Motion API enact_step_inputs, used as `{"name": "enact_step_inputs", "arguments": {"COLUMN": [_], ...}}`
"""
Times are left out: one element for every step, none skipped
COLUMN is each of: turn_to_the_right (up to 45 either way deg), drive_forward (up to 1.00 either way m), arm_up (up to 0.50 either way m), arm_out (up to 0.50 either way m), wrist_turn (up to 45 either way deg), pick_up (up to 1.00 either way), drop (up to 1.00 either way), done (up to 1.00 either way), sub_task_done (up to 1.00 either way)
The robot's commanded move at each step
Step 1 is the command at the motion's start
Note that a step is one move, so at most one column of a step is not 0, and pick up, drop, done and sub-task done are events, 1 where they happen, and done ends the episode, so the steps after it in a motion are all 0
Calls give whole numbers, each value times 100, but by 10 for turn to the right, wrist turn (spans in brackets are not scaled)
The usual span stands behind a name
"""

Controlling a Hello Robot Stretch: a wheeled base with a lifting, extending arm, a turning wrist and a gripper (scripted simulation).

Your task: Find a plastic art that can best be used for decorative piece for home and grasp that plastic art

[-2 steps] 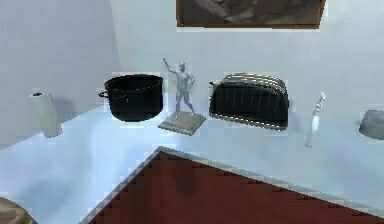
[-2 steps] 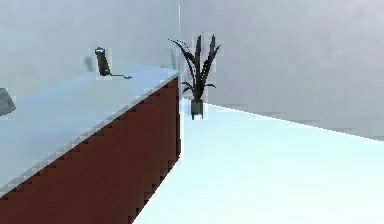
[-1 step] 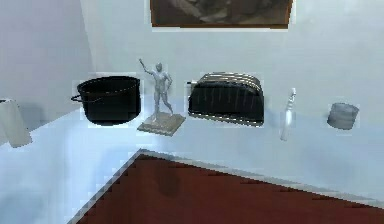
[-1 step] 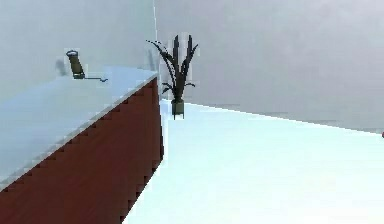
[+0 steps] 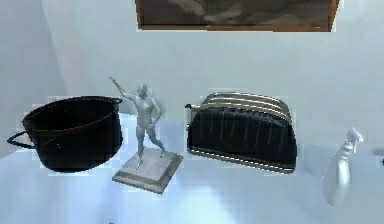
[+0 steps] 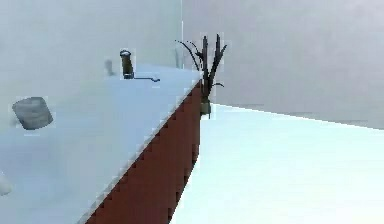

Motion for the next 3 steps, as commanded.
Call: {"name": "enact_step_inputs", "arguments": {"turn_to_the_right": [-450, -450, -120], "drive_forward": [0, 0, 0], "arm_up": [0, 0, 0], "arm_out": [0, 0, 0], "wrist_turn": [0, 0, 0], "pick_up": [0, 0, 0], "drop": [0, 0, 0], "done": [0, 0, 0], "sub_task_done": [0, 0, 0]}}
